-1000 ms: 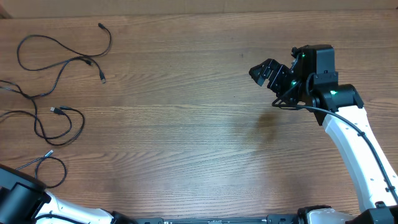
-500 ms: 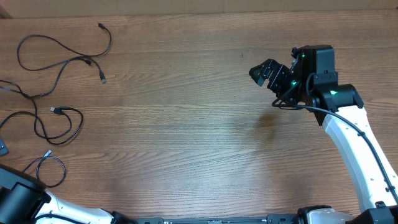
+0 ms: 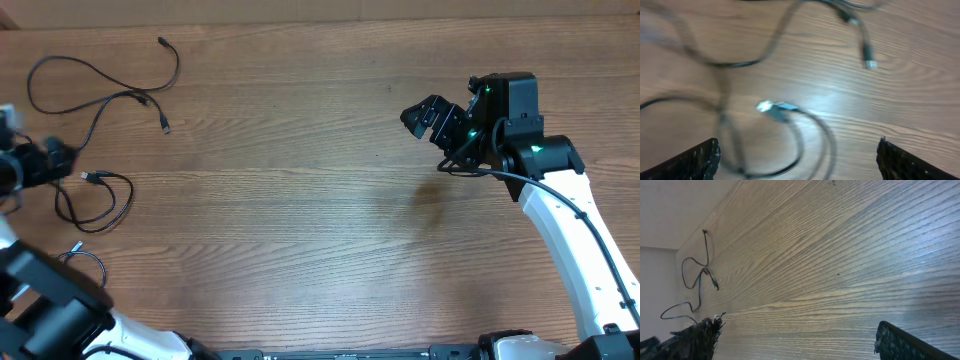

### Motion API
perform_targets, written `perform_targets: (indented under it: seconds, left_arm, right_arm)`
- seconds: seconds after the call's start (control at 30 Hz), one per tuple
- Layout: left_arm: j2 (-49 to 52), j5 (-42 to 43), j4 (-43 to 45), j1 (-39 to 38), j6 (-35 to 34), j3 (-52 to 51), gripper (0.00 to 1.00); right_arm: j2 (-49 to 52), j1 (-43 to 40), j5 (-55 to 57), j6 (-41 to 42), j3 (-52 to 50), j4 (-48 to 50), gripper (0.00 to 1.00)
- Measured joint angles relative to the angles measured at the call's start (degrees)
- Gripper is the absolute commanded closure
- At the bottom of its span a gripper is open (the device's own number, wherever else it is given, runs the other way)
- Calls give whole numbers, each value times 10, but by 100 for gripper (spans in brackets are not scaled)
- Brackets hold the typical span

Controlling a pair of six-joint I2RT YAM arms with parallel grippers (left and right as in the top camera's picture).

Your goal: Untangle cables

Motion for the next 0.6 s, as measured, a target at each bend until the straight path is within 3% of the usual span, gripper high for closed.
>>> perform_targets:
  seconds: [0.3, 0.43, 0.5, 0.6]
  left_arm:
    - [0, -182, 21, -181, 12, -94, 1]
    - [0, -254, 47, -203, 23, -128, 0]
    - [0, -282, 53, -202, 35, -146, 6]
    - [0, -312, 74, -194, 63, -185, 4]
  right_arm:
    - [0, 0, 0, 0, 0, -7, 0]
    - [0, 0, 0, 0, 0, -8, 0]
    - [0, 0, 0, 0, 0, -8, 0]
    - [0, 0, 0, 0, 0, -8, 0]
